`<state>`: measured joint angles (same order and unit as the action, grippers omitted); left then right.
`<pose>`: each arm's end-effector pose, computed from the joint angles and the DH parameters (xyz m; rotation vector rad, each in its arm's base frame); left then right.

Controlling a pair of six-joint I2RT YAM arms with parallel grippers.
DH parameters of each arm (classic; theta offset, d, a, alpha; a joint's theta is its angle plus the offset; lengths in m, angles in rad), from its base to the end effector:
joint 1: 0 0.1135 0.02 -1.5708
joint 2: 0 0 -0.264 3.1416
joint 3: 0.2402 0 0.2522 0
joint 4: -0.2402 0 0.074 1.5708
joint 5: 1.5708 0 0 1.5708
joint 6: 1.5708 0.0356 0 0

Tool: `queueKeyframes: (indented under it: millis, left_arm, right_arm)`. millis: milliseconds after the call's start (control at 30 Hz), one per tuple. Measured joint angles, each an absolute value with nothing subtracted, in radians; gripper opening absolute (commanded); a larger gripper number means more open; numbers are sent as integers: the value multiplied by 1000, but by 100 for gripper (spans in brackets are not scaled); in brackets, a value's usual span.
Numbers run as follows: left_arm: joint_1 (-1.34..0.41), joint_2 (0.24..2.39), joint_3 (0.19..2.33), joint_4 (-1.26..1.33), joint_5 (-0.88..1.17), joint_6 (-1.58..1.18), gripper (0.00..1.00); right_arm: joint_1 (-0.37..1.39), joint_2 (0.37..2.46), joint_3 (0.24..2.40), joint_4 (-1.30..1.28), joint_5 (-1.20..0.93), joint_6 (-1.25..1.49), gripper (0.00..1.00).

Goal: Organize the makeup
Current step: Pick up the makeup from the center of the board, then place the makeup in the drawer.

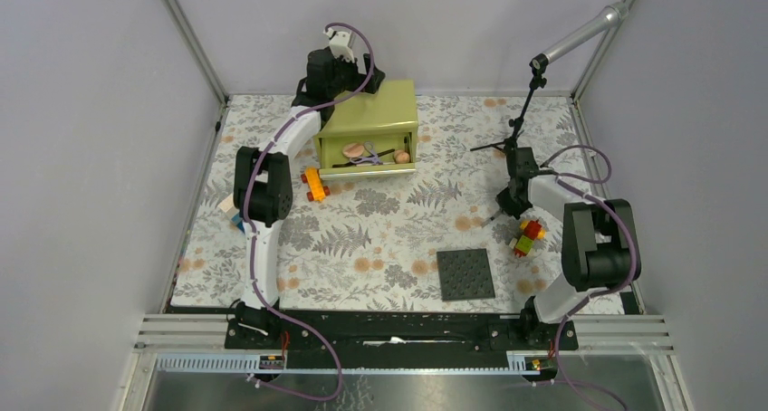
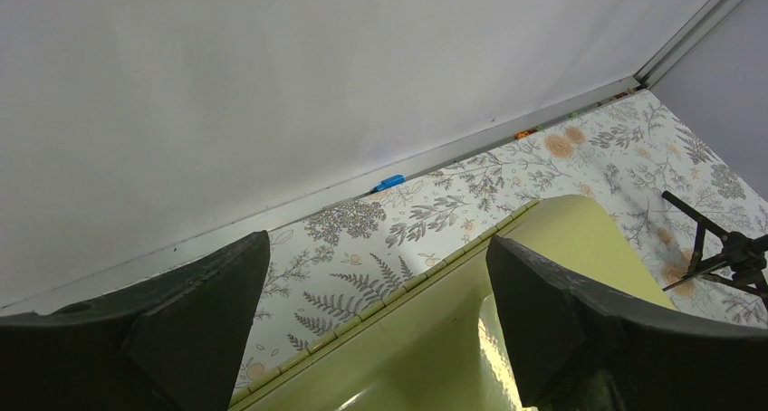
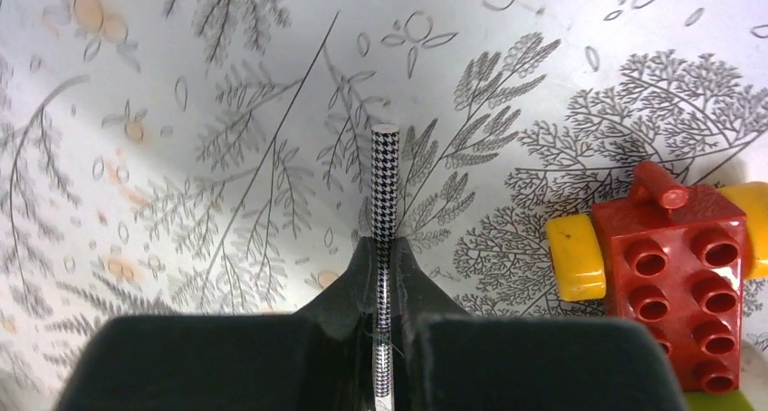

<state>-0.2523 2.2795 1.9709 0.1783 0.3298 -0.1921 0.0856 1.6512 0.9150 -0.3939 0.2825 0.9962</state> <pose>0.5299 -0.1485 0.2827 0.3017 1.7053 -0.6095 0.3089 0.0165 0.1588 1.2280 2.3181 -0.0172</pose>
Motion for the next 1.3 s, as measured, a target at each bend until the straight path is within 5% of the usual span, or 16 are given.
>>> queueKeyframes:
  millis: [500, 900, 1300]
  left_arm:
    - [-252, 2281, 1979, 168, 338, -204, 95]
    - [-252, 2280, 1984, 161, 350, -210, 96]
    - [-242, 2280, 2001, 125, 391, -223, 96]
  right_arm:
    - [101, 1472, 828, 120, -139, 680, 0]
    - [421, 1472, 952, 508, -377, 236, 0]
    - [533, 1626, 1339, 286, -677, -442, 0]
